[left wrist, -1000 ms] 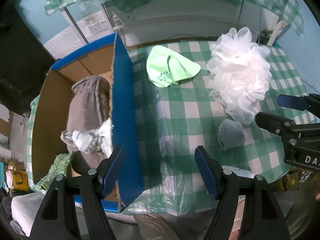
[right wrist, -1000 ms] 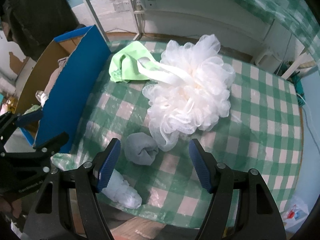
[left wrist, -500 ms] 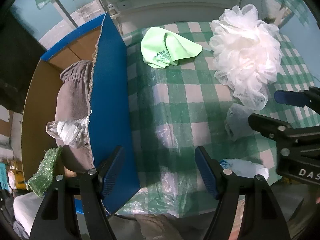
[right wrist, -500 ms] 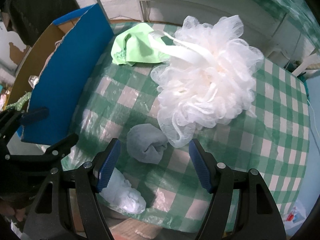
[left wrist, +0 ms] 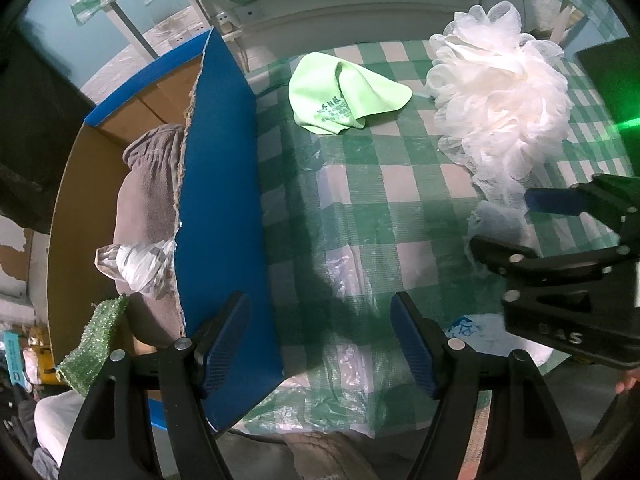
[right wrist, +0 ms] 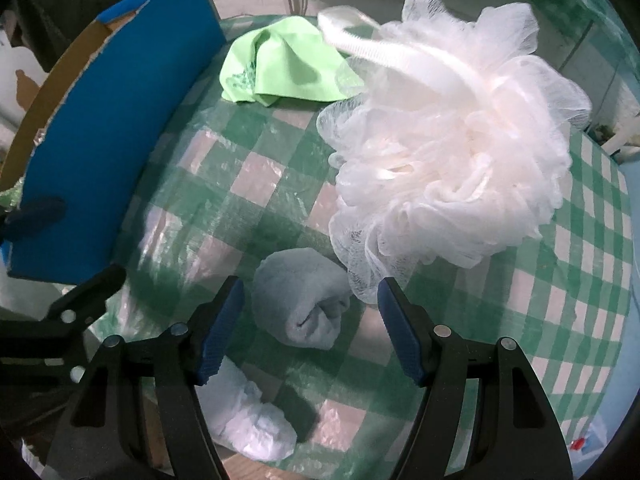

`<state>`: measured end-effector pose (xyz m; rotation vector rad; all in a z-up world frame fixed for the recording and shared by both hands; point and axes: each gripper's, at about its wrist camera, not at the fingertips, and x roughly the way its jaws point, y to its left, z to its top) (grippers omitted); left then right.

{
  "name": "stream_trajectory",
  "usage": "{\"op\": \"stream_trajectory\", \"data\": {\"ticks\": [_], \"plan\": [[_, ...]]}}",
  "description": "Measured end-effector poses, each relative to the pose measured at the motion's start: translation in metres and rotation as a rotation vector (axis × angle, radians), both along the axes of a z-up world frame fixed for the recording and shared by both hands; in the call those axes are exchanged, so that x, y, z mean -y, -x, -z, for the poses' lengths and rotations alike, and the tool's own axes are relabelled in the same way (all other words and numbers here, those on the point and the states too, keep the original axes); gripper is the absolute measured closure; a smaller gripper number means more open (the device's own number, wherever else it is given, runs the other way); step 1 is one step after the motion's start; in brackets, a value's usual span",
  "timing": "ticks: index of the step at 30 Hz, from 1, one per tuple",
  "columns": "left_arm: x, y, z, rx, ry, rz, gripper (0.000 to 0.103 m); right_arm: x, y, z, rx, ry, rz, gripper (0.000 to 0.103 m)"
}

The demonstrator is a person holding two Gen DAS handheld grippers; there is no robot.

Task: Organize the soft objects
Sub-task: 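Grasp the grey sock with the right tool while the left tool grasps the white plastic bag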

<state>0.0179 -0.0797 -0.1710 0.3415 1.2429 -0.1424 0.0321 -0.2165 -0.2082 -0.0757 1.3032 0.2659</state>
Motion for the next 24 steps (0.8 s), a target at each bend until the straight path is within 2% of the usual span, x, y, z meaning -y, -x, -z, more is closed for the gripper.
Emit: {"op": "stream_trajectory", "data": {"ticks": [2, 6, 9, 15, 24], "plan": [[0.001, 0.000, 0.001, 0.003, -0.002, 0.004, 0.027, -0.001, -0.001, 0.006, -0.010, 0.006, -0.010, 0.035], [0.003, 0.001, 0.005, -0.009, 0.013, 0.008, 0.026, -0.001, -0.002, 0.016, -0.041, 0.005, -0.012, 0.061], [0.007, 0.002, 0.008, -0.006, -0.002, 0.015, 0.026, 0.001, -0.001, 0.015, -0.041, 0.001, -0.013, 0.074], [0.011, -0.001, 0.010, -0.002, 0.001, 0.016, 0.026, 0.010, 0.007, 0.004, -0.024, 0.001, -0.014, 0.081], [0.019, 0.005, 0.008, -0.034, 0.048, 0.043, 0.025, 0.030, 0.026, -0.019, -0.013, -0.015, 0.010, 0.082]]}}
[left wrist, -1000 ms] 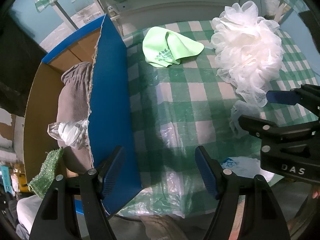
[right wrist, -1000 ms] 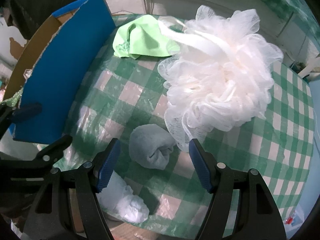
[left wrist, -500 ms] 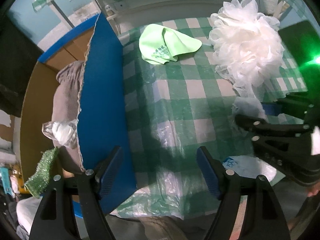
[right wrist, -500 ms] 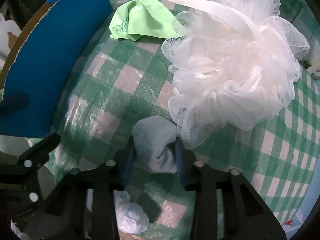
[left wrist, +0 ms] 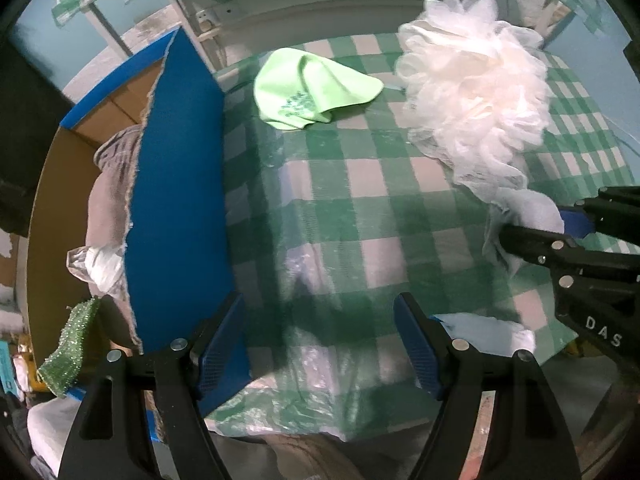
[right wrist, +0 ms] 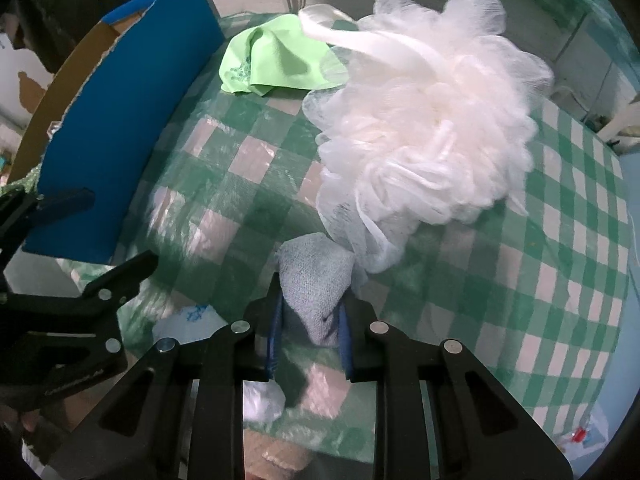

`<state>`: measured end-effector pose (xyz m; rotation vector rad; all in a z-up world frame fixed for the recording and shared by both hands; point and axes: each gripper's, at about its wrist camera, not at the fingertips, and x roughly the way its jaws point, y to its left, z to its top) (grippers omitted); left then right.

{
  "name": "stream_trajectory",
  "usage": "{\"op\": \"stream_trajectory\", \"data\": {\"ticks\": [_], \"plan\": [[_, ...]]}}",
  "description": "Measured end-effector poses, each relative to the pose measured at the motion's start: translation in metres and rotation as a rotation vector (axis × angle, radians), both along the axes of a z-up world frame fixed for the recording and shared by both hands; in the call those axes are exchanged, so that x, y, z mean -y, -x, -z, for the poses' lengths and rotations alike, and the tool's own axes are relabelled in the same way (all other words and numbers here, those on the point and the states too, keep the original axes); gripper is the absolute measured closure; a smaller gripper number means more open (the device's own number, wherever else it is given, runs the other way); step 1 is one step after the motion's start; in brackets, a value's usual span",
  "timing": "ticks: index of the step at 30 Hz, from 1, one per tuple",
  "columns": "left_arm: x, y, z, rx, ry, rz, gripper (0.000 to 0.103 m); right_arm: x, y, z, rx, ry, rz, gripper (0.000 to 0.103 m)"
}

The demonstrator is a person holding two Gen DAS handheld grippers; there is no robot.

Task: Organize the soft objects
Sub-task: 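Grasp the grey sock with the right tool while the left tool grasps the white plastic bag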

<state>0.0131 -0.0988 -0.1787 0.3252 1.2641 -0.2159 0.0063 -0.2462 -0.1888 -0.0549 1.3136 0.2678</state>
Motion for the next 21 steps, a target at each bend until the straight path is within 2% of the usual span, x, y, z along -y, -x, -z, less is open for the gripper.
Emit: {"op": "stream_trajectory", "data": {"ticks": [11, 16, 21], "plan": [[0.022, 0.024, -0.007, -0.025, 0.055, 0.140, 0.018, 0.018, 0.018, -0.019, 0.029, 0.005, 0.041, 0.082], [0.029, 0.037, -0.012, -0.043, 0.103, 0.182, 0.016, 0.024, 0.022, -0.023, 0.034, -0.008, 0.052, 0.082], [0.038, 0.044, 0.000, -0.079, 0.091, 0.229, 0.014, 0.026, 0.024, -0.026, 0.035, -0.013, 0.052, 0.082]]}}
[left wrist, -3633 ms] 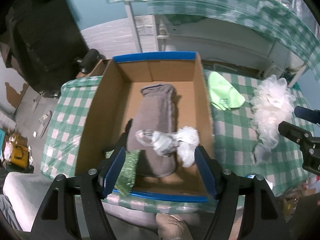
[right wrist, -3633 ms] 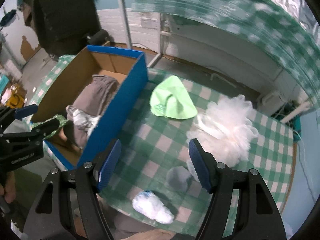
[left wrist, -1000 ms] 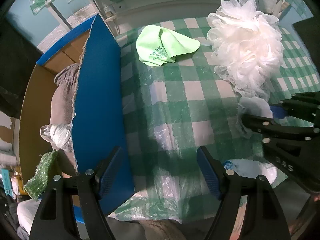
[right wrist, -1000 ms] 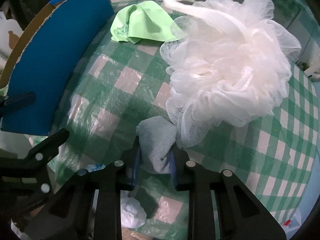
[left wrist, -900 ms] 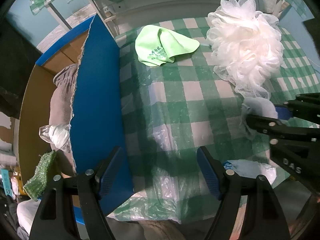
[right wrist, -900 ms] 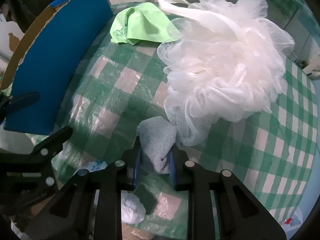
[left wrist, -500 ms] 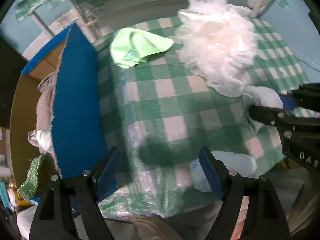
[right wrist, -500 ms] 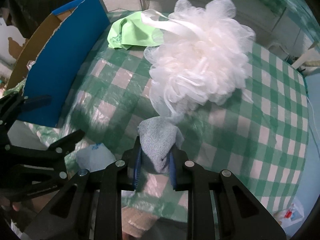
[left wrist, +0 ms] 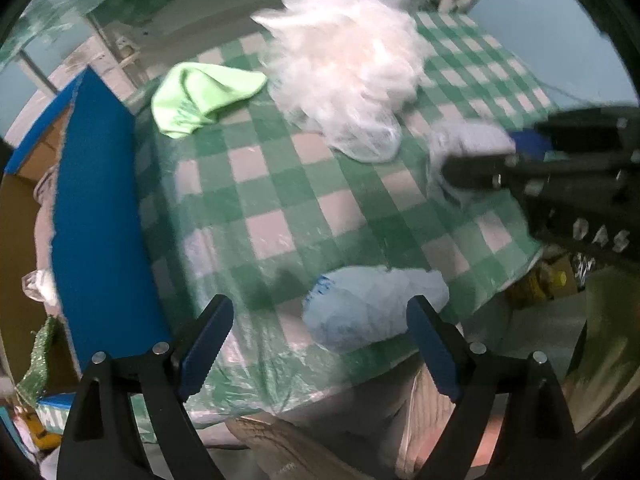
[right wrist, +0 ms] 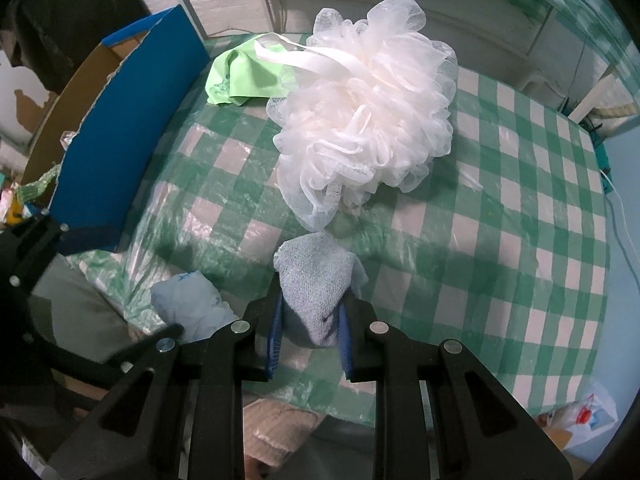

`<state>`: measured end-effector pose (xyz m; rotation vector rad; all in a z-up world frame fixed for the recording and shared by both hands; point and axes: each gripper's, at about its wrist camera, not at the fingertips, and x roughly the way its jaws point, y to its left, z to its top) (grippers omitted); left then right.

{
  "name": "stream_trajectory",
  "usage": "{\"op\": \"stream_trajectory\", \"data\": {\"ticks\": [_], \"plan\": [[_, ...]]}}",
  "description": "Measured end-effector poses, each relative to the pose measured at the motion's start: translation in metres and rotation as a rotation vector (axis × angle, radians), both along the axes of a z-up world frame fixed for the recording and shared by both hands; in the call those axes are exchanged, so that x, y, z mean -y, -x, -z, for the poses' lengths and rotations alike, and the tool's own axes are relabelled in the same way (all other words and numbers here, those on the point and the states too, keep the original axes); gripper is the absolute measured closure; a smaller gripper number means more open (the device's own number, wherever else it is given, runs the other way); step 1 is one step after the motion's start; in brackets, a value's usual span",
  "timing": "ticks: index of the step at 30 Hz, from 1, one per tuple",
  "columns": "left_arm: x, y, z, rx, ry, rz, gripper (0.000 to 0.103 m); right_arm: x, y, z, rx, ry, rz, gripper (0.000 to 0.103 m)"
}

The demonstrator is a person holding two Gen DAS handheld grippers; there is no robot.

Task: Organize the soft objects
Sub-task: 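Grasp the grey sock with the right tool while the left tool grasps the white plastic bag, then lift the grey sock and white plastic bag and carry both over the box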

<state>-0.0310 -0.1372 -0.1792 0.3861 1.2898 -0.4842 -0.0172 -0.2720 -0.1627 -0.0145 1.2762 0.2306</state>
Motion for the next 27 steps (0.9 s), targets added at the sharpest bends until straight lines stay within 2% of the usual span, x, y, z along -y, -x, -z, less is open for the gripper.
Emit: {"op": "stream_trajectory", "data": {"ticks": [8, 15, 17, 21, 27], "plan": [[0.015, 0.004, 0.024, -0.024, -0.059, 0.044, 0.014, 0.003, -0.002, 0.001, -0.006, -0.016, 0.015, 0.082], [0.023, -0.011, 0.038, -0.062, -0.038, 0.013, 0.014, 0.009, -0.003, 0.003, -0.008, -0.025, 0.029, 0.082], [0.025, -0.014, 0.040, -0.066, -0.028, 0.012, 0.020, 0.011, -0.003, 0.006, -0.013, -0.027, 0.034, 0.082], [0.030, -0.016, 0.044, -0.083, -0.023, 0.018, 0.039, 0.014, -0.002, 0.011, -0.025, -0.027, 0.040, 0.082], [0.034, -0.017, 0.036, -0.045, -0.006, 0.029, 0.046, 0.018, -0.004, 0.015, -0.033, -0.030, 0.045, 0.082]]}}
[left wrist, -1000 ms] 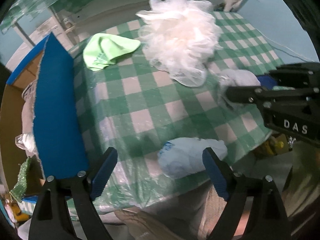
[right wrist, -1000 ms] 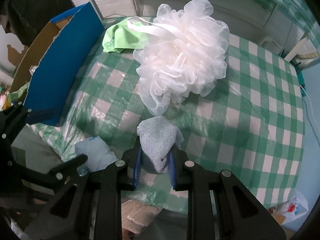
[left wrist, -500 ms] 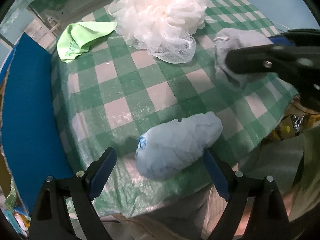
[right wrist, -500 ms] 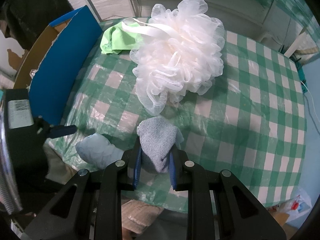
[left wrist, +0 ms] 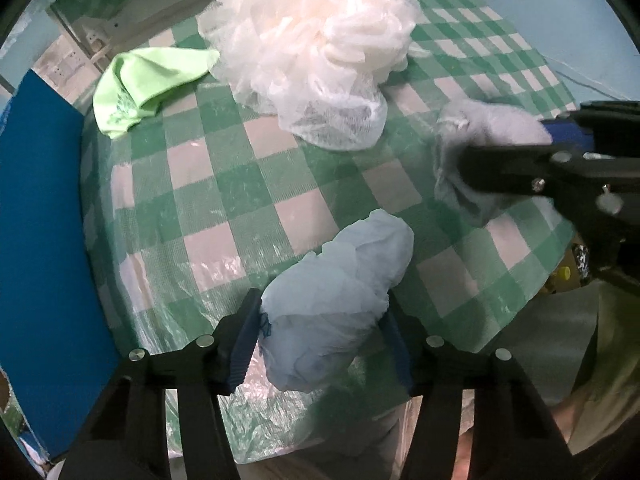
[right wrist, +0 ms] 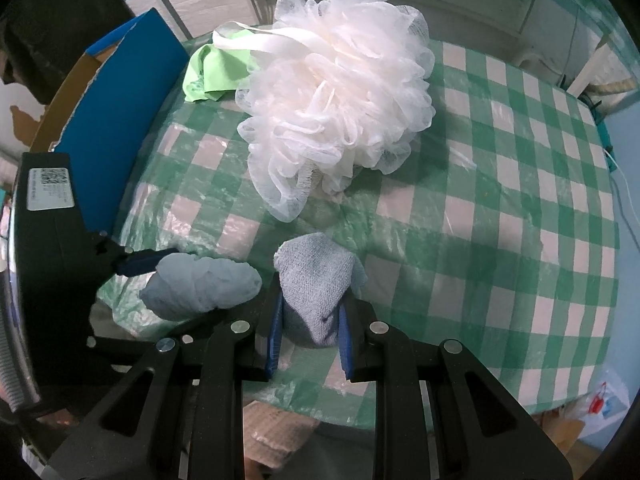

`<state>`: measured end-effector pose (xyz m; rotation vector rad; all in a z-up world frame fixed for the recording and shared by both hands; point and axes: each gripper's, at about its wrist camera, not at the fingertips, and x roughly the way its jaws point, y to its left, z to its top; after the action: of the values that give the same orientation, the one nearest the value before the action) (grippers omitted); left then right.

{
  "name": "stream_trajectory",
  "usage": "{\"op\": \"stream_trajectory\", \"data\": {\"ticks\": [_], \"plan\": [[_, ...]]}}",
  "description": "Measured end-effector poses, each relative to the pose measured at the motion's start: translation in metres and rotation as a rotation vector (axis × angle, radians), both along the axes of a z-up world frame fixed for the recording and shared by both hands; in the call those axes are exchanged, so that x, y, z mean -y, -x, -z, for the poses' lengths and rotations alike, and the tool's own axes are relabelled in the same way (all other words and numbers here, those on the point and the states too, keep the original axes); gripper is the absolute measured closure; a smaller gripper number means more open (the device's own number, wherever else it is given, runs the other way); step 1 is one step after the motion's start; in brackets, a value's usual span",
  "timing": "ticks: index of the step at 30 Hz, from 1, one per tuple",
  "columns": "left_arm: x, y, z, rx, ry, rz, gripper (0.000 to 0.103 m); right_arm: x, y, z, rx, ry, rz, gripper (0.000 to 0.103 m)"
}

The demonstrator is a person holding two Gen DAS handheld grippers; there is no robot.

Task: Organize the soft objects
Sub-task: 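Lift the grey sock and white plastic bag and carry both over the box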

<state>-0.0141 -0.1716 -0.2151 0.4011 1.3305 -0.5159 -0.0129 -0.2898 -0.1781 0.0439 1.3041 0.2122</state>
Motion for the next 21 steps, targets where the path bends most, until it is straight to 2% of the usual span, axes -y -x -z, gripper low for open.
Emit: {"op": "stream_trajectory", "data": {"ticks": [8, 21], "plan": [[-0.002, -0.002, -0.026, 0.084, 0.001, -0.021, 0.047, -0.003, 0.000, -0.007, 0.024, 0.011, -0.011, 0.082], [-0.026, -0.001, -0.070, 0.232, -0.011, -0.092, 0.047, -0.007, 0.003, -0.036, 0.089, 0.021, -0.021, 0.082]]}}
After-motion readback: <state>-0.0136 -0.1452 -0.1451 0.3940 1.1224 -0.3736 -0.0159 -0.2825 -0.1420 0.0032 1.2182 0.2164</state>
